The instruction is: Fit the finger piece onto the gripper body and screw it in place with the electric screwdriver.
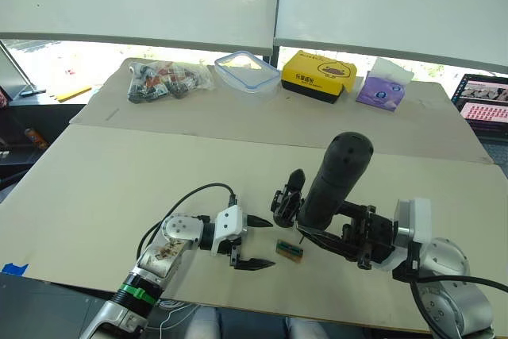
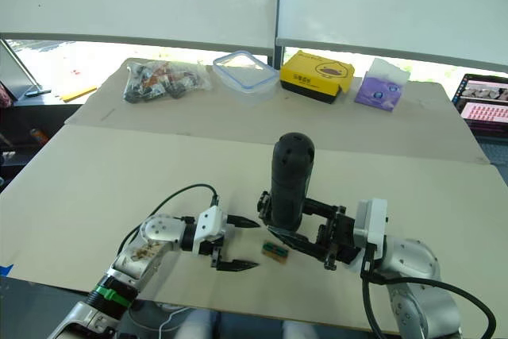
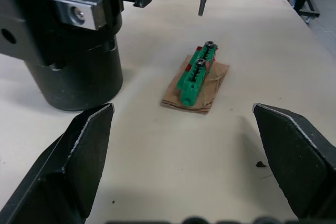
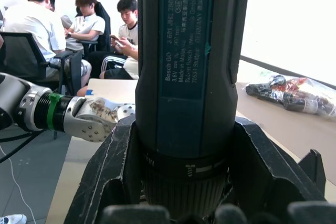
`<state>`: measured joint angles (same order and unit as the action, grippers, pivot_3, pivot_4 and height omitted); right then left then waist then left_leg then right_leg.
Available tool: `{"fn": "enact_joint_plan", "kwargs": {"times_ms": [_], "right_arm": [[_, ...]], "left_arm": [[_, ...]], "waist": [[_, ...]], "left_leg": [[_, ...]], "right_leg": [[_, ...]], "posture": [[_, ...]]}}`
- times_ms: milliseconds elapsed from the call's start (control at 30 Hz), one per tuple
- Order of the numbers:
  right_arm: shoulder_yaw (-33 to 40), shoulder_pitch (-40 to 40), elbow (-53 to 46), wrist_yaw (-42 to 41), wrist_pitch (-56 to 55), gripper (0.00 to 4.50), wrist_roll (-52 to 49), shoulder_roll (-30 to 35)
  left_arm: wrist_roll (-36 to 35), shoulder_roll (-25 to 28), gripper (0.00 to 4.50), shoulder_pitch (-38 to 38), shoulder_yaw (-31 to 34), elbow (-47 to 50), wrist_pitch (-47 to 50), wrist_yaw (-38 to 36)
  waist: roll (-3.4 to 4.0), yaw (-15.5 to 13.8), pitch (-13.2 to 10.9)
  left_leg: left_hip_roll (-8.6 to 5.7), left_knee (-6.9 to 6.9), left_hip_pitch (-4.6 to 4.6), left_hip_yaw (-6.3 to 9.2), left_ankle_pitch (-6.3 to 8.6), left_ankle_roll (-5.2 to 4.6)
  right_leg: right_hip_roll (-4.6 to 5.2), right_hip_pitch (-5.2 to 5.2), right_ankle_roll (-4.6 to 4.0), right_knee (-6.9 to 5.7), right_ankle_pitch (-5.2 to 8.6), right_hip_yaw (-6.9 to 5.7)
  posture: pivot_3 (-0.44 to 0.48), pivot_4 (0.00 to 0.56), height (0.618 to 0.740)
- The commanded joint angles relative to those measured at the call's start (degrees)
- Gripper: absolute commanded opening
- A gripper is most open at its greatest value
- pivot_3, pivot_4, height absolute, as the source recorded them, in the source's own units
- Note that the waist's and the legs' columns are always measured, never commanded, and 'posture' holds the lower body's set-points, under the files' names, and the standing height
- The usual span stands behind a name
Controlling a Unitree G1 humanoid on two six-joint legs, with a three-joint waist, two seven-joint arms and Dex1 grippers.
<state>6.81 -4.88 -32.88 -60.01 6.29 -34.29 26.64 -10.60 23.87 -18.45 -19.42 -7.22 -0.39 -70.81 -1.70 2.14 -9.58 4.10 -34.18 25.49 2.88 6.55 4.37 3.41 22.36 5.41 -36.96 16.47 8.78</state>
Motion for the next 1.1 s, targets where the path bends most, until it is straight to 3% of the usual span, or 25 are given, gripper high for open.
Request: {"fn": "enact_joint_plan", "kwargs": {"times_ms": [33, 1100], "right_arm": [[0.7, -0.2, -1.6, -0.3, -2.8, 1.9, -1.0, 0.6], [-2.4, -0.6, 2.0, 0.0, -7.1, 1.9, 1.3, 0.8]], "left_arm": [[-0.2, -0.3, 4.5, 0.6, -2.2, -0.2, 0.1, -2.2], [2.9, -0.8, 4.5, 1.0, -3.6, 0.9, 0.7, 0.2]], "waist": [[0.0, 0.1, 0.0], [0.14, -0.1, 0.1]], "left_leg": [[0.0, 0.0, 0.0, 0.0, 0.0, 0.0], [-0.02, 0.0, -0.06, 0.02, 0.0, 0.01]], "right_leg": [[0.0, 0.0, -0.01, 0.0, 0.01, 0.0], [0.03, -0.1, -0.05, 0.1, 0.03, -0.01]], "posture": [[0.0, 0.15, 0.74], [0.0, 0.15, 0.74]]}}
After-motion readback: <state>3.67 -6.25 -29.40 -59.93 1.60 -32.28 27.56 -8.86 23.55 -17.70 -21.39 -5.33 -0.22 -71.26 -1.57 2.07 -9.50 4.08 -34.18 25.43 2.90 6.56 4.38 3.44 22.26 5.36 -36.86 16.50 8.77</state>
